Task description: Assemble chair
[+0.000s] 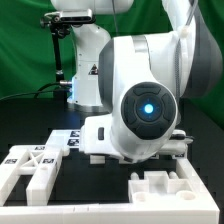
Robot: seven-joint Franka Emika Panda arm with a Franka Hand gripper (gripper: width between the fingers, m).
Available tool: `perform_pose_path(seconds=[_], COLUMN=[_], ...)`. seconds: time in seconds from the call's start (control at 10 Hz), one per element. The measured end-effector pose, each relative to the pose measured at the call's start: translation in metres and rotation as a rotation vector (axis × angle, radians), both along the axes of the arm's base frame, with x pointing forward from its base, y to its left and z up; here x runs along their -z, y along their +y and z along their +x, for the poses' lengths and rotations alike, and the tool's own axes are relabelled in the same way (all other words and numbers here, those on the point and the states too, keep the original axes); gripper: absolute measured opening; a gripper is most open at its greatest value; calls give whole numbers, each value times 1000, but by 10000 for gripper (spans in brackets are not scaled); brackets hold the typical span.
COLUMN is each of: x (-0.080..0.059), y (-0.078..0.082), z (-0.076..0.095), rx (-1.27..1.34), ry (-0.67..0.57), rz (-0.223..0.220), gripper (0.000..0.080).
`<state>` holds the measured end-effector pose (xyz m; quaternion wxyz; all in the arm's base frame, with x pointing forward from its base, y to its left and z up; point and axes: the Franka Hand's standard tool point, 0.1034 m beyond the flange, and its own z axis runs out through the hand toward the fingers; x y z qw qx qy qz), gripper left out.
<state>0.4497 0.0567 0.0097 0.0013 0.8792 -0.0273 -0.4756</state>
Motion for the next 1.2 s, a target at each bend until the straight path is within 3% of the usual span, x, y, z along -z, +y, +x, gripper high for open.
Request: perform_pose_path(seconds=[0.2, 0.3, 0.4, 0.5, 1.0, 1.1, 1.2], x=[1, 1, 1, 1, 0, -10, -27], y=[0, 0, 0, 0, 0, 1, 4], z=[0, 0, 0, -1, 1, 12, 29], rx=[0, 0, 0, 0, -3, -11, -28], ry=[1, 2, 2, 2, 2, -11, -32], rz=[1, 1, 1, 1, 7, 22, 41], gripper=[639, 463, 463, 282, 284, 284, 284])
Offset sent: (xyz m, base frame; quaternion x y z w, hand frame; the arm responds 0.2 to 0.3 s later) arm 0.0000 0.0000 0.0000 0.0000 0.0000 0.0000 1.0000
